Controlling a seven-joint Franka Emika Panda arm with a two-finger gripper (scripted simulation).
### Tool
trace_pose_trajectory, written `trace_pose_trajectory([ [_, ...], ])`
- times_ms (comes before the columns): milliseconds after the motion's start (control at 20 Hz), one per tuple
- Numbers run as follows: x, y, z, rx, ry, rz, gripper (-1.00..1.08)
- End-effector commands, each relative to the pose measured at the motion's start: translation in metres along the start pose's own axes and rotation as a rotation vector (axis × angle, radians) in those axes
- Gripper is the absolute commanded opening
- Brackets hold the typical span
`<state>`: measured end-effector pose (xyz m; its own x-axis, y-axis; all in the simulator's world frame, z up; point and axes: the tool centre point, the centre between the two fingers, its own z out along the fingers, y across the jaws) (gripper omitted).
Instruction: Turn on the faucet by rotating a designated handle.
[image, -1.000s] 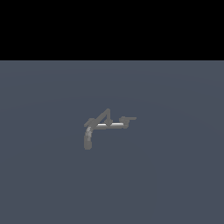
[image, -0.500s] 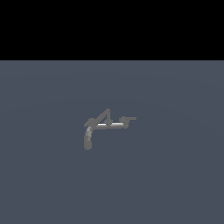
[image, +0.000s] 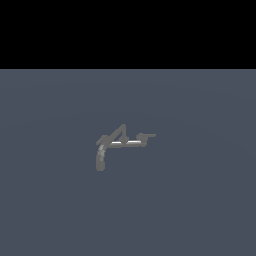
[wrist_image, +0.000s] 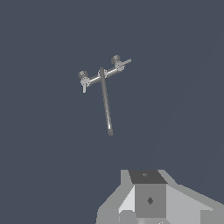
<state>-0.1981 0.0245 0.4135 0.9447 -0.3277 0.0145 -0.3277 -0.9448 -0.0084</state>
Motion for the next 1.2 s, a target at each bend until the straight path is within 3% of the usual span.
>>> trace_pose_trajectory([
  [0, 0.012, -0.008, 0.019, 0.0, -0.001, 0.062, -1.0],
  [550, 0.07, -0.031, 0.1, 0.0, -0.004, 0.329, -1.0],
  [1150, 0.133, -0.038, 0.18, -0.001, -0.006, 0.591, -1.0],
])
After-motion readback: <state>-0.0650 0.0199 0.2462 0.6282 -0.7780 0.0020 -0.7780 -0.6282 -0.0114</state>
